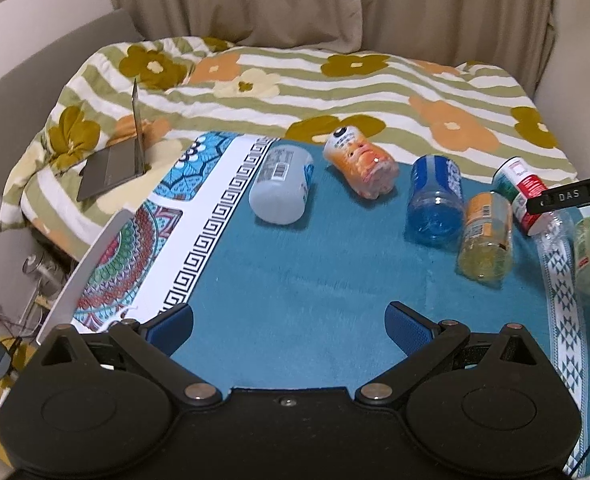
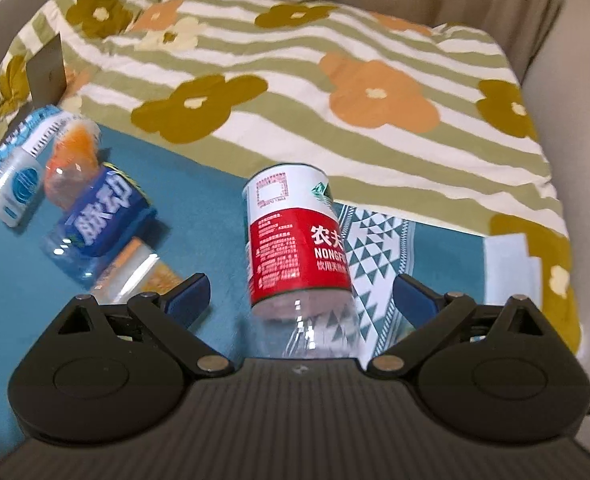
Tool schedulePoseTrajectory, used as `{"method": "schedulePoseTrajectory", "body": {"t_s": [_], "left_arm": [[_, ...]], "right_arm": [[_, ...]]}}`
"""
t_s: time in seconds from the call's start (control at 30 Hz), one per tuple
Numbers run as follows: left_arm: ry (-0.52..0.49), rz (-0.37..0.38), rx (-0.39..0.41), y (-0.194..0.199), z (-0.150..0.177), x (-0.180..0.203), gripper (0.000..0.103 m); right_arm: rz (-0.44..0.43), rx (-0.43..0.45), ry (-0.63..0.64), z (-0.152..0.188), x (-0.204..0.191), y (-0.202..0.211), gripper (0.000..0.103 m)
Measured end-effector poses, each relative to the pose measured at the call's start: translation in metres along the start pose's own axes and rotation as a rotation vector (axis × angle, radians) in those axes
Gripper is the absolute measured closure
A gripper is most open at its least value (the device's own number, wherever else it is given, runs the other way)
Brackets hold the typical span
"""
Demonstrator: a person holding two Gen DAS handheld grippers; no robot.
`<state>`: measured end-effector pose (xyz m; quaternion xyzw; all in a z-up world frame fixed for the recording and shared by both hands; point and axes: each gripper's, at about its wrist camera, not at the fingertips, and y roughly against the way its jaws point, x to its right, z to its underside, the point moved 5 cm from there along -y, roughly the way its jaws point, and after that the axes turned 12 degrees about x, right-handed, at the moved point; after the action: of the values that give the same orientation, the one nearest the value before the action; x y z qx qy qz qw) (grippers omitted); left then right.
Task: Flip cup upright
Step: 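Reach the right gripper to the red-labelled bottle and close on its neck, then lift the red-labelled bottle with the right gripper toward the left gripper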
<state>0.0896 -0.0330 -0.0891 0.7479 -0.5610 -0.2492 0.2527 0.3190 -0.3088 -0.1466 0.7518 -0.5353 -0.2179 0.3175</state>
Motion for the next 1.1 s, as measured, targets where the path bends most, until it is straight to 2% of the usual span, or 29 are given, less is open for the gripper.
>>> {"method": "schedulePoseTrajectory", "body": {"t_s": [0.17,0.23,0.3,0.57,0.77,0.93,1.1], "left_arm": [[0.012,-0.009,-0.029,-0.012,0.006,0.002,0.0],[0.014,-0.008,-0.034,-0.014,0.007,0.002,0.0],[0.01,-0.009,-0.034,-0.014,0.009,0.003,0.0],[0.017,0.0,-0.025,-0.011,0.007,-0.003,0.0],[0.015,0.024,0.001,-0.002,0.001,-0.015,0.0],[-0.004,0.063,0.025,0.01,-0.005,-0.028,0.0],[-0.021,0.108,0.042,0.017,-0.009,-0.044,0.0]], "right_arm": [[-0.026,-0.033,0.023,0.005,0.0,-0.025,0.001],[-0.038,-0.045,0.017,0.008,0.0,-0.031,0.016],[-0.051,-0.061,0.005,0.011,-0.001,-0.035,0.024],[-0.044,-0.038,-0.014,0.005,-0.001,-0.025,0.025],[-0.017,0.001,-0.037,-0.005,-0.005,0.005,0.025],[0.014,0.049,-0.08,-0.015,-0.018,0.05,0.025],[0.048,0.061,-0.13,-0.006,-0.043,0.092,0.025]]}}
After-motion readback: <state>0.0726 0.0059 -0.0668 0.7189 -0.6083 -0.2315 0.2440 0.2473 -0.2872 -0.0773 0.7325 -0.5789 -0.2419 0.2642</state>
